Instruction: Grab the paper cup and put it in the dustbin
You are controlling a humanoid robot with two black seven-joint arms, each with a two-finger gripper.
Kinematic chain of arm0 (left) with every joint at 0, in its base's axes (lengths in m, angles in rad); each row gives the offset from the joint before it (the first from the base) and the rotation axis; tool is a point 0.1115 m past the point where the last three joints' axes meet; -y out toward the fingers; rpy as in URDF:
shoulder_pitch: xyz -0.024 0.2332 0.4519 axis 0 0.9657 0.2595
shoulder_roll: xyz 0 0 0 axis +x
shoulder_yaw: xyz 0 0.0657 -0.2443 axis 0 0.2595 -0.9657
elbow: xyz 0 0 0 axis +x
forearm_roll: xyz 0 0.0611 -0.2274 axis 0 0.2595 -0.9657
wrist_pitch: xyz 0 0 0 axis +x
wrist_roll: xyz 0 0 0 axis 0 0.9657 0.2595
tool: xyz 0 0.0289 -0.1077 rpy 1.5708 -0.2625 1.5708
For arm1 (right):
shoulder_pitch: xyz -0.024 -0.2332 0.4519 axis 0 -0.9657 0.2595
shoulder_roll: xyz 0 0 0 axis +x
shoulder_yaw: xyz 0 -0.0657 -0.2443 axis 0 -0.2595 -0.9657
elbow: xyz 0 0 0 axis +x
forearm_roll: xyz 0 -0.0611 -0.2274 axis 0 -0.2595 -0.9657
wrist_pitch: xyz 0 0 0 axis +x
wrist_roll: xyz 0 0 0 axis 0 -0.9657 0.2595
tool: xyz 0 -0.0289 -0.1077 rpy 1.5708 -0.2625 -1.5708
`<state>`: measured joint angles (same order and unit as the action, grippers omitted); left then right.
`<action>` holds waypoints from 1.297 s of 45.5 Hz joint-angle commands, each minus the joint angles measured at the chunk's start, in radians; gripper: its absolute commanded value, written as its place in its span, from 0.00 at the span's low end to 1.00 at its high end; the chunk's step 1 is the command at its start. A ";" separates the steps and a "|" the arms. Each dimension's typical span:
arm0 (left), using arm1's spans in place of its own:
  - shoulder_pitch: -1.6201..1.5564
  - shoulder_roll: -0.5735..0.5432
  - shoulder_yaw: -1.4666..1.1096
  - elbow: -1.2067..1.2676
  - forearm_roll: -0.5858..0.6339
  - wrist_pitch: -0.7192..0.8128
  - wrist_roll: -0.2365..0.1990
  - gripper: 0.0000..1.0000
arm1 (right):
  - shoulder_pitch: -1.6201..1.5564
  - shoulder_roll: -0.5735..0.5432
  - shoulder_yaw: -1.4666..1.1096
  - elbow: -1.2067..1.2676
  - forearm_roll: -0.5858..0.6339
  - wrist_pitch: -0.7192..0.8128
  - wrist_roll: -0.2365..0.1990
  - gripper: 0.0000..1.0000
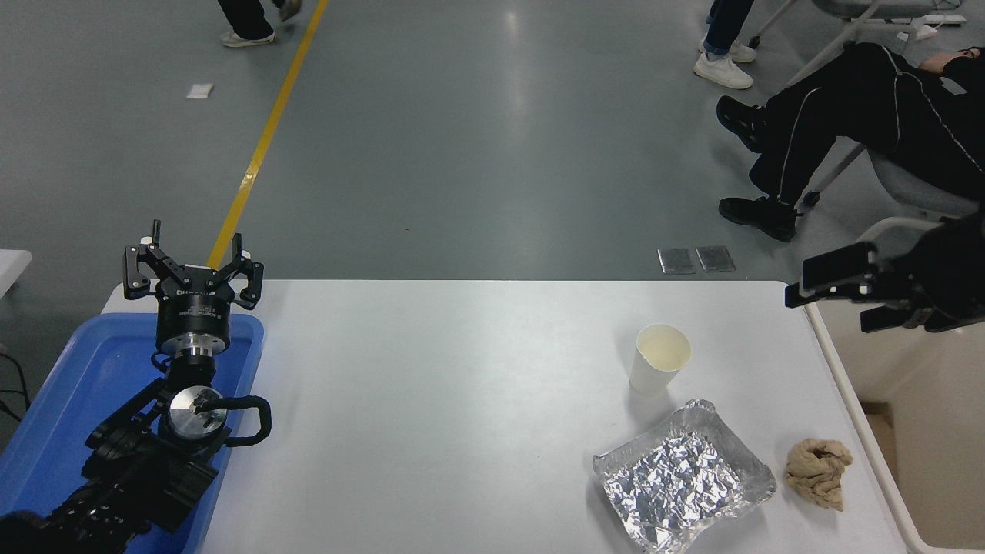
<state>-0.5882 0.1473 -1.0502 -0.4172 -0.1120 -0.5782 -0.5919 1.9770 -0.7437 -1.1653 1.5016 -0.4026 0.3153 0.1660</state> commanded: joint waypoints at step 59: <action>-0.001 0.000 -0.001 0.000 0.000 0.000 0.000 0.99 | -0.828 0.461 0.378 -0.730 0.102 -0.228 -0.017 0.45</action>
<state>-0.5889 0.1473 -1.0499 -0.4172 -0.1120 -0.5783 -0.5920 1.1872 -0.3326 -0.7799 0.8439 -0.3025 0.0780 0.1614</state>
